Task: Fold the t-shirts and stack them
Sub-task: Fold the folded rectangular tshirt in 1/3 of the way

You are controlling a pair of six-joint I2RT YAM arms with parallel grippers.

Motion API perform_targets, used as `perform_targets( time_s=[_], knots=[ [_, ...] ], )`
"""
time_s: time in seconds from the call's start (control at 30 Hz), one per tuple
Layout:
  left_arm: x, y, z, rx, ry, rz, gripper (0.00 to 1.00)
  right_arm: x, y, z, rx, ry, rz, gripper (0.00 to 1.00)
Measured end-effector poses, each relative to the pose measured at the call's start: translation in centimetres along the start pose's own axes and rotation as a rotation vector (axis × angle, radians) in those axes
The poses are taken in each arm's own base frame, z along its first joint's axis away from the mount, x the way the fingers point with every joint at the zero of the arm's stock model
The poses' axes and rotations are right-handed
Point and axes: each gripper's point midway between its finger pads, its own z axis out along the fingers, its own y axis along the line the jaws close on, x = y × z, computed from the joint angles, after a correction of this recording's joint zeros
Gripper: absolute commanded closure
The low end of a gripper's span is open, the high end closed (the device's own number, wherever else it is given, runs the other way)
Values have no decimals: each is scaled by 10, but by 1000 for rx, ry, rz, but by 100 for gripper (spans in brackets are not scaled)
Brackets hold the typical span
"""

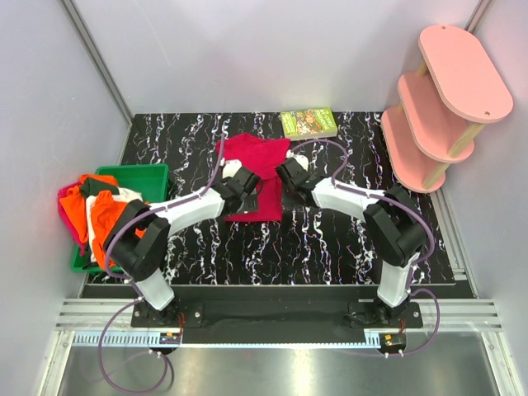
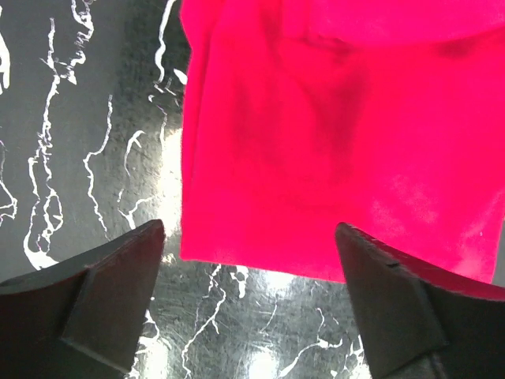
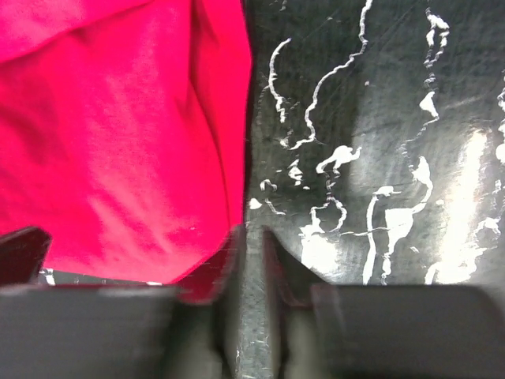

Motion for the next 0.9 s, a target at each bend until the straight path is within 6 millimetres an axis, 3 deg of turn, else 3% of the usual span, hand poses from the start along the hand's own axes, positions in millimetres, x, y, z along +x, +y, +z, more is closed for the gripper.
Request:
perform_targets(
  time_s=[0.1, 0.2, 0.6, 0.9],
  knots=[
    [-1, 1, 1, -5, -4, -19, 1, 0, 5, 0, -18, -2, 14, 54],
    [-1, 4, 1, -7, -8, -28, 1, -1, 9, -2, -38, -5, 30, 50],
    [7, 12, 1, -17, 1, -61, 1, 22, 18, -1, -73, 46, 51, 50],
    [16, 15, 16, -30, 37, -71, 1, 35, 21, 13, -77, 80, 59, 53]
  ],
)
